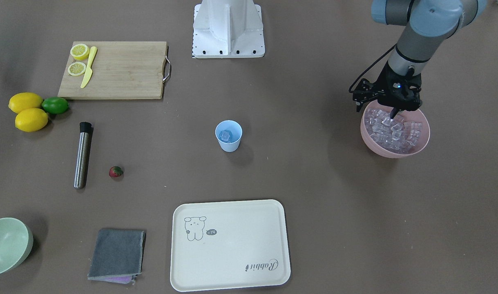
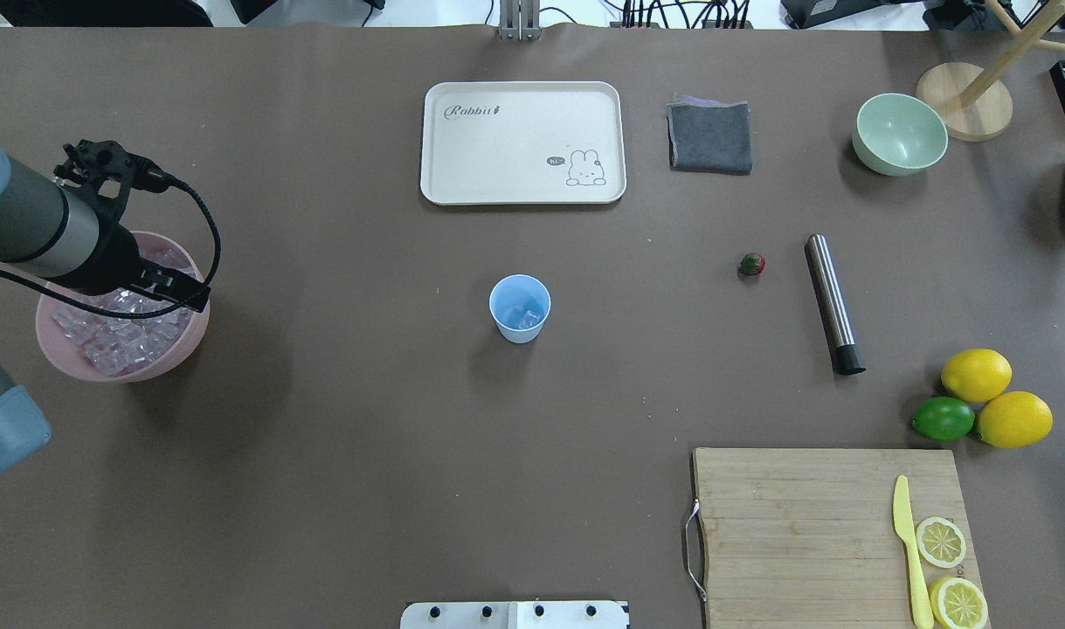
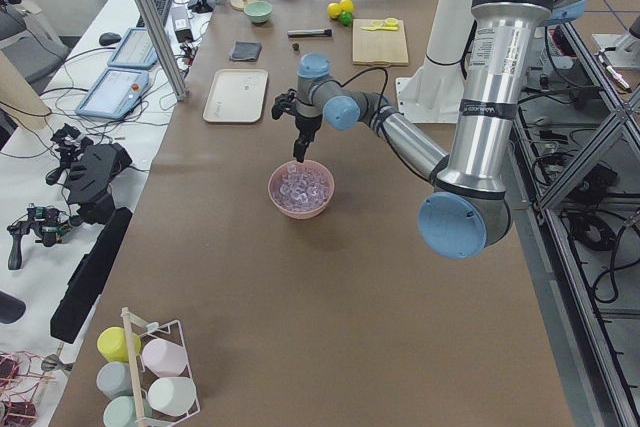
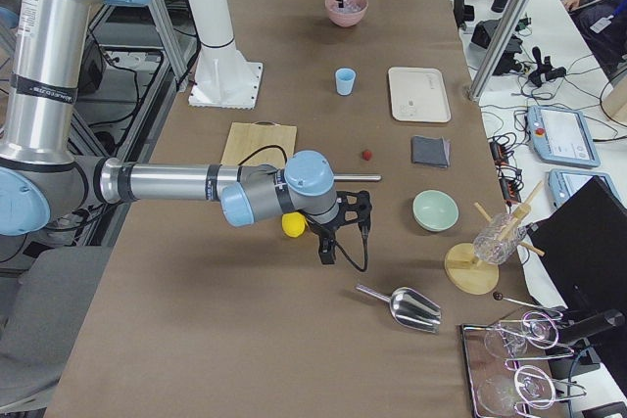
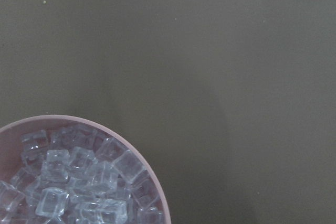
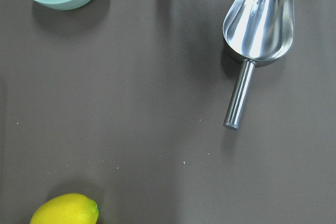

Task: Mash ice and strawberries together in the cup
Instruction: 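Move the left gripper back over the pink bowl of ice, then lower the left gripper and grasp another ice cube, then carry the second ice cube over the light-blue cup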

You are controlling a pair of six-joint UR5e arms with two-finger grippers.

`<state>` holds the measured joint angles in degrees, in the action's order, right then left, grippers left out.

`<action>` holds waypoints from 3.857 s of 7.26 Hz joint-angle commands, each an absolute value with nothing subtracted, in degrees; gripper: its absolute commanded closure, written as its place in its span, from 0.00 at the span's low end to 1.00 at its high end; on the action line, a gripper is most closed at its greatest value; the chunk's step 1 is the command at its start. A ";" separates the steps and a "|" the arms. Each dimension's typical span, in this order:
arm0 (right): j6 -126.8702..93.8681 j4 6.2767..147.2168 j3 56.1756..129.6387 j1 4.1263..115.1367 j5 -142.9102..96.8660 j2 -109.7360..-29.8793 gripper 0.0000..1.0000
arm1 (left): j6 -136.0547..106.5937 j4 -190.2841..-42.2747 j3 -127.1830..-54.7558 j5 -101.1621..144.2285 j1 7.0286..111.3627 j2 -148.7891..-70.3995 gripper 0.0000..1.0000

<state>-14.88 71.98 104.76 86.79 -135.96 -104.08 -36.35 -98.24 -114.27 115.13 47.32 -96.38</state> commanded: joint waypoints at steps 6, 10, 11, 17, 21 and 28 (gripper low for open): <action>-14.85 71.98 104.77 86.75 -135.88 -104.15 0.00 | -34.98 -110.65 -107.14 118.21 47.29 -93.08 0.41; -14.85 71.98 104.77 86.75 -135.88 -104.15 0.00 | -34.98 -110.57 -106.52 118.21 47.37 -93.87 0.48; -14.85 71.98 104.77 86.75 -135.88 -104.15 0.00 | -34.98 -110.48 -106.44 118.30 47.46 -93.87 0.48; -14.85 71.98 104.77 86.84 -135.53 -104.15 0.00 | -32.61 -110.65 -104.77 118.30 47.99 -94.66 0.50; -14.85 71.98 104.77 86.75 -135.53 -104.15 0.00 | -32.43 -110.57 -105.03 121.37 49.47 -94.66 1.00; -15.56 67.50 104.77 86.75 -135.44 -106.08 0.00 | -50.38 -110.39 -104.50 127.01 52.58 -108.60 1.00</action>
